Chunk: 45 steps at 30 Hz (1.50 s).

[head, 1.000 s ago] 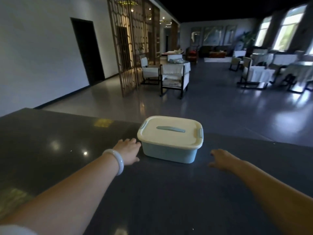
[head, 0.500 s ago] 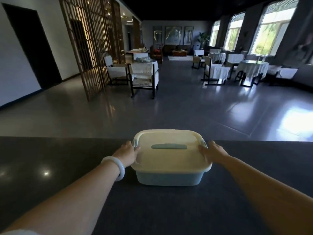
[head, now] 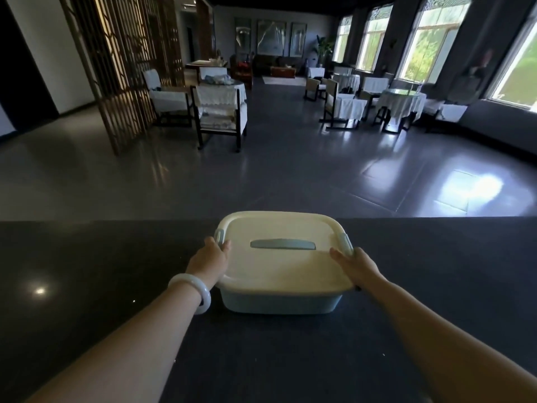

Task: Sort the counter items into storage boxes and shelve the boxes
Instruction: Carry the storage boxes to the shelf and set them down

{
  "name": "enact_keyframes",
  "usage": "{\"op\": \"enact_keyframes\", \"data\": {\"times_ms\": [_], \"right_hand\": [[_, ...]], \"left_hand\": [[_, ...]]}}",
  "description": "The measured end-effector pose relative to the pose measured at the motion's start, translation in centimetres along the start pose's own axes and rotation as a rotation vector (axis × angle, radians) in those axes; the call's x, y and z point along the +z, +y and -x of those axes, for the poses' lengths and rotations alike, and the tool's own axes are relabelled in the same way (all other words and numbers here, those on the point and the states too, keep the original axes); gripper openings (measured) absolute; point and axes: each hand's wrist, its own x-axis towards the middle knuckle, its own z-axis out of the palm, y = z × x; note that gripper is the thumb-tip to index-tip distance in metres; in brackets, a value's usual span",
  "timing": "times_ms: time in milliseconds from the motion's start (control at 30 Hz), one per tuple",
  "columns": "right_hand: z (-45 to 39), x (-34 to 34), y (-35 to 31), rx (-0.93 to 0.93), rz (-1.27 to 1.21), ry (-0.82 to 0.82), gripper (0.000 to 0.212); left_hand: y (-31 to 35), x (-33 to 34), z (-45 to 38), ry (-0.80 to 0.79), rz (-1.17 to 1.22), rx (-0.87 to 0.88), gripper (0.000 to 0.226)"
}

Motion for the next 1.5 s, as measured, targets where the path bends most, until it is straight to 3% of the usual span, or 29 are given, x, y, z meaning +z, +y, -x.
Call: {"op": "enact_keyframes", "data": {"times_ms": [233, 567, 1033, 1500], "right_hand": [[7.3, -4.1, 7.1, 0.062, -0.039, 0.036, 0.055], [17.6, -14.3, 21.1, 0.211, -0.226, 0.268, 0.044], [29.2, -33.0, 44.1, 0.371, -0.316, 0.606, 0.033], [43.6, -48.7, 64.7, 0.487, -0.589, 0.866, 0.039]], "left_hand": [[0.6, 2.6, 7.9, -0.07, -0.024, 0.081, 0.043], [8.4, 12.0, 17.1, -0.166, -0.032, 0.359, 0.037], [26.7, 29.2, 35.7, -0.388, -0.039, 0.655, 0.035], [45.9, 47.4, 57.1, -0.618, -0.093, 0.947, 0.035]]}}
